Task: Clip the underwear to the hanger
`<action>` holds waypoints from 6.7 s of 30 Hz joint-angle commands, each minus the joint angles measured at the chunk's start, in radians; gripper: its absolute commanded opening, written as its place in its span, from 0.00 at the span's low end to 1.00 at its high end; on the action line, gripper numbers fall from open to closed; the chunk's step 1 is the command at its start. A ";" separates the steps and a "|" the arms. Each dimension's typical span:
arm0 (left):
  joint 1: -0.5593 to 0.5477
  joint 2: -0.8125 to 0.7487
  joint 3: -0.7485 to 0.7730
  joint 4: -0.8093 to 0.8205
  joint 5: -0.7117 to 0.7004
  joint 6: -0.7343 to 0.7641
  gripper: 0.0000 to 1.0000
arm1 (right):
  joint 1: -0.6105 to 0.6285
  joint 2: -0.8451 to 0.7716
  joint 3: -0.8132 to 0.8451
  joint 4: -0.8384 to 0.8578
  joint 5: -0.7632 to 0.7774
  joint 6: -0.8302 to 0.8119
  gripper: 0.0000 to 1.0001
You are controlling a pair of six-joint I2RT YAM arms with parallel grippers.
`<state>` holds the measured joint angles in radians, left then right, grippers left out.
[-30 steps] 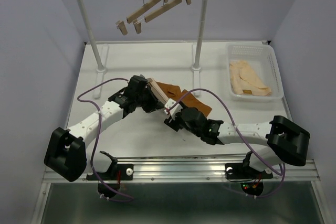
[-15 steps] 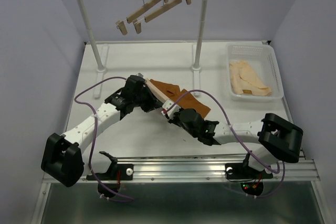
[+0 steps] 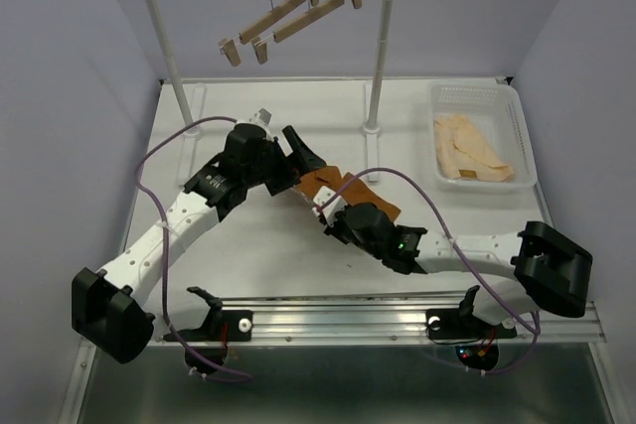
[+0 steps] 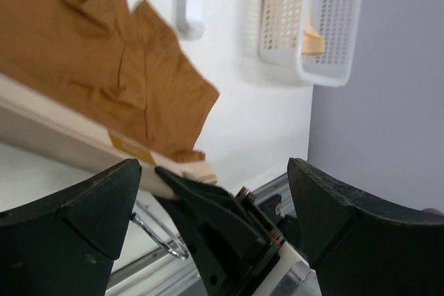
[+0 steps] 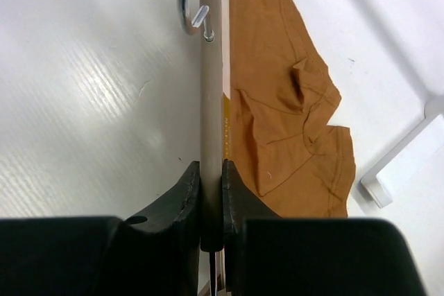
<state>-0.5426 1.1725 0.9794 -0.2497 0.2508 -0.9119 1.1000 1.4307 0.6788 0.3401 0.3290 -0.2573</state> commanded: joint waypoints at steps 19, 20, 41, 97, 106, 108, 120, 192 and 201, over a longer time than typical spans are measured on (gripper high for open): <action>0.013 -0.200 0.251 -0.233 -0.654 0.067 0.99 | -0.316 -0.024 0.683 -0.662 0.091 0.346 0.01; 0.015 -0.226 0.240 -0.235 -0.672 0.067 0.99 | -0.316 -0.007 0.718 -0.688 0.108 0.337 0.01; 0.023 -0.231 0.085 -0.209 -0.737 0.051 0.99 | -0.535 0.454 1.571 -0.862 0.025 0.179 0.01; 0.030 -0.221 0.056 -0.241 -0.706 0.051 0.99 | -0.572 0.352 1.320 -0.786 -0.150 0.461 0.01; 0.035 -0.235 0.039 -0.221 -0.708 0.056 0.99 | -0.572 0.125 1.013 -0.754 0.057 0.536 0.01; 0.035 -0.221 0.042 -0.217 -0.696 0.061 0.99 | -0.572 0.086 1.005 -0.719 0.062 0.533 0.01; 0.039 -0.232 0.016 -0.200 -0.660 0.047 0.99 | -0.572 0.207 1.231 -0.671 -0.025 0.454 0.01; 0.046 -0.258 0.007 -0.218 -0.659 0.061 0.99 | -0.647 -0.244 0.661 -0.765 0.128 0.622 1.00; 0.058 -0.202 0.016 -0.207 -0.670 0.053 0.99 | -0.660 -0.384 0.366 -0.774 0.268 0.757 1.00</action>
<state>-0.4950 0.9482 0.9623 -0.4881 -0.3828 -0.8692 0.4397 1.1301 1.0664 -0.4728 0.5255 0.4271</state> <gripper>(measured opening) 0.990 0.995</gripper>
